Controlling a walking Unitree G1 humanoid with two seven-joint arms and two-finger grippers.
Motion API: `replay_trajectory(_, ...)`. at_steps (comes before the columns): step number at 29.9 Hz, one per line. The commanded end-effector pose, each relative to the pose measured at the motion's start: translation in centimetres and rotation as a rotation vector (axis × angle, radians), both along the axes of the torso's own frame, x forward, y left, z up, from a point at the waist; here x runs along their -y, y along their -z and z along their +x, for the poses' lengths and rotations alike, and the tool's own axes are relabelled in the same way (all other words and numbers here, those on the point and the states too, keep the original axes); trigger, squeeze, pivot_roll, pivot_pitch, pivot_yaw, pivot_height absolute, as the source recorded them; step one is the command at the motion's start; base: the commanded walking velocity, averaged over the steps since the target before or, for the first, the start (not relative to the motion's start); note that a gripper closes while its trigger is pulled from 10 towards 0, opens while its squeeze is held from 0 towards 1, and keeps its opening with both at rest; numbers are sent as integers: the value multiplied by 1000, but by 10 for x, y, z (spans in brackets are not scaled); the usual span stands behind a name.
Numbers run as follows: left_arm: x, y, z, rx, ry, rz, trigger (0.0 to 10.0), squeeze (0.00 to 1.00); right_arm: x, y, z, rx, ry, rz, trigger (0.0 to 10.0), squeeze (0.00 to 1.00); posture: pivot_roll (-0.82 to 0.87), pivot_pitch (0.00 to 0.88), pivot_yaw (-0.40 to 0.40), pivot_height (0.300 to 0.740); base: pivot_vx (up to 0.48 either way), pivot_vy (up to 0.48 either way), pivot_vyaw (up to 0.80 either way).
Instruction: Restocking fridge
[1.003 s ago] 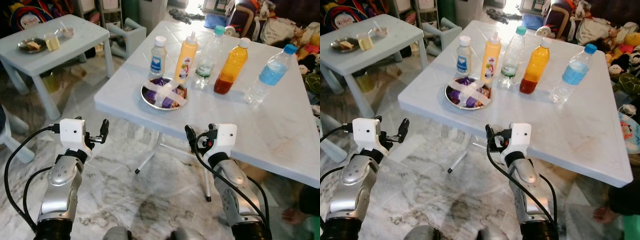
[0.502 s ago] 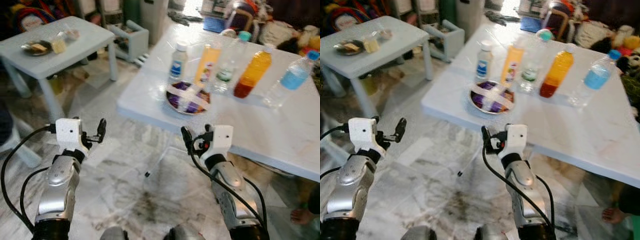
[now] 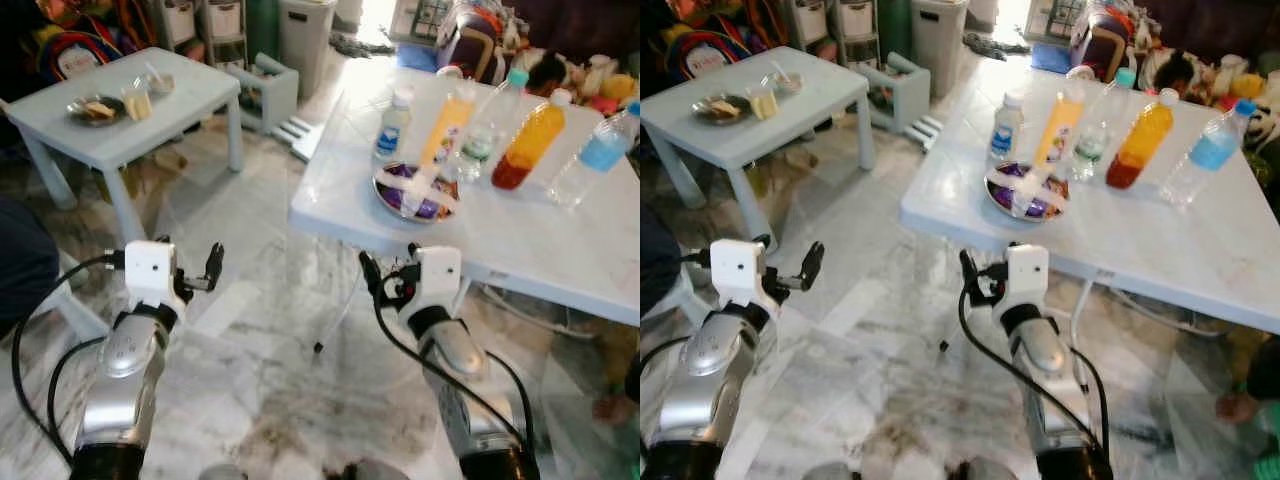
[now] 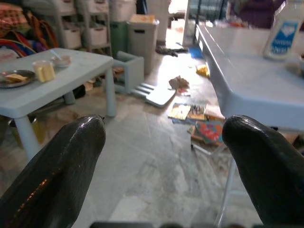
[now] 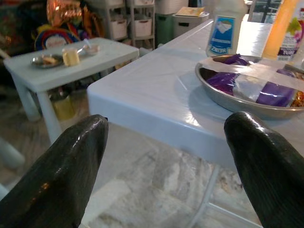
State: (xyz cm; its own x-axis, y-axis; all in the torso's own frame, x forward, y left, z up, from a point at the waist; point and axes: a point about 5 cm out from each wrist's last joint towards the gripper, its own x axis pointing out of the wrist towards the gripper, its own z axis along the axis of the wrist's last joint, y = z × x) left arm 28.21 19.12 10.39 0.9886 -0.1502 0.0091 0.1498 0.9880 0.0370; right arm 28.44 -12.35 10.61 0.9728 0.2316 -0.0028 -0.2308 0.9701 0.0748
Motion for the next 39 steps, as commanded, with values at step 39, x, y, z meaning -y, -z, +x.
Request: replay_trajectory(39, 18, -10, -13, -13, 5, -69, 10000, 0, 28, -37, -1, 192, 52, -110, 10000, 0, -8, 10, -23, 740, 304, 33, -223)
